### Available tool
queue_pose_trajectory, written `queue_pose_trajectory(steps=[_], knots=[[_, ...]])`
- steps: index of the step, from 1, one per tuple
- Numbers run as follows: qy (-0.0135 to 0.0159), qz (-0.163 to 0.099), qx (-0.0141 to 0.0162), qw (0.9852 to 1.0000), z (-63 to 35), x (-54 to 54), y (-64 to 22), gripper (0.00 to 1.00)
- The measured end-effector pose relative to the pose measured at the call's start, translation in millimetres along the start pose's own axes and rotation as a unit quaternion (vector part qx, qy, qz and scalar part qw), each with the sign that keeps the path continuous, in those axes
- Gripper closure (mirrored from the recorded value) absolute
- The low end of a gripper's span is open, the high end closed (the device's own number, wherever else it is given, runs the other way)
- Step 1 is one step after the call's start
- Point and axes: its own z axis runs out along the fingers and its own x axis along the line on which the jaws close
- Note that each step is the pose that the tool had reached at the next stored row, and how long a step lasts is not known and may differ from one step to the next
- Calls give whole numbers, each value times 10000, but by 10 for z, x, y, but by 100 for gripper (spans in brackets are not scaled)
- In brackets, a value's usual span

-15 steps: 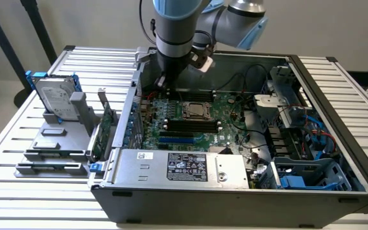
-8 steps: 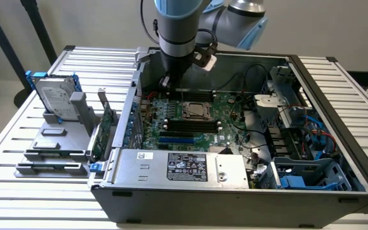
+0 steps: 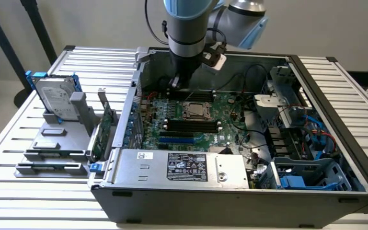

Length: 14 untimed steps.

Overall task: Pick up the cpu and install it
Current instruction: 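Install the first cpu locking lever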

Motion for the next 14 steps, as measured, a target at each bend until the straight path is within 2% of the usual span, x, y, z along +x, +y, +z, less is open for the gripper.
queue_pose_trajectory(steps=[2, 8, 10, 11, 12, 13, 14], knots=[[4, -5, -13, 10000, 20, 10, 35, 89], [-29, 10, -47, 10000, 113, -24, 54, 89], [-23, 86, -86, 9999, 141, -40, 50, 89], [-13, 177, -128, 9998, 167, -54, 48, 89], [-1, 296, -184, 9994, 201, -72, 47, 89], [-7, 365, -222, 9991, 226, -86, 44, 89], [-20, 386, -240, 9990, 244, -95, 42, 89]])
